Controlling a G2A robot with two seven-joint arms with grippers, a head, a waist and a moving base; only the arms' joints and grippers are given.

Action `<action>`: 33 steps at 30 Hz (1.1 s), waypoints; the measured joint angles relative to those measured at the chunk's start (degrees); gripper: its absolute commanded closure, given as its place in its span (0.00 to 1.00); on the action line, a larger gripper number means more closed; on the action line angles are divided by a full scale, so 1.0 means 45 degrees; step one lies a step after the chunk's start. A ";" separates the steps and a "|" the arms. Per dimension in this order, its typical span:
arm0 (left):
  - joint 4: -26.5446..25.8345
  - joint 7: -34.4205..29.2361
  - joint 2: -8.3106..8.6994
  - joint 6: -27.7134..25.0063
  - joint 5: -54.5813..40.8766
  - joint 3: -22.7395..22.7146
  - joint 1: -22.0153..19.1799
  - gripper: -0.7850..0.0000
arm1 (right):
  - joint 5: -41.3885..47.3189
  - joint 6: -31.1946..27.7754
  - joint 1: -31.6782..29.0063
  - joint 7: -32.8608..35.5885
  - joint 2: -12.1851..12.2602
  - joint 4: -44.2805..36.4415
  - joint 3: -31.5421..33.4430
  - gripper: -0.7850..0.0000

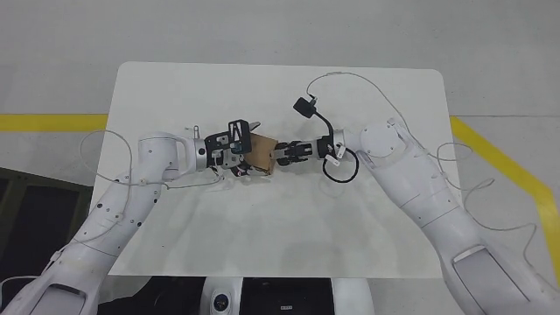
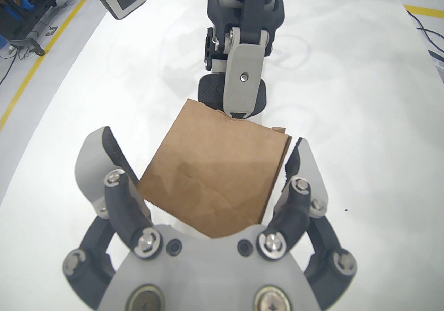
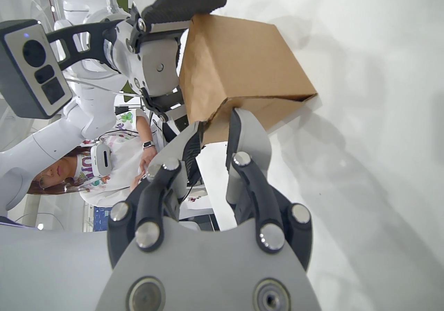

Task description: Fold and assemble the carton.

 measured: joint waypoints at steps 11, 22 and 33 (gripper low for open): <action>0.0200 -0.0072 -0.0001 -0.0189 -0.0525 -0.0183 -0.0092 0.00 | -0.0056 -0.0530 -0.1100 0.0043 0.0495 -0.1228 0.1185 0.39; 0.0374 -0.1338 0.0230 -0.0933 -0.3427 -0.0749 -0.0327 0.00 | 0.0628 -0.3598 -0.2206 0.0089 0.0893 -0.1577 0.2316 0.00; 0.0672 -0.3923 0.0710 -0.0444 -0.7369 -0.1666 -0.1124 0.00 | -0.2399 -0.8200 -0.1842 -0.2927 0.1250 -0.0663 0.3355 0.00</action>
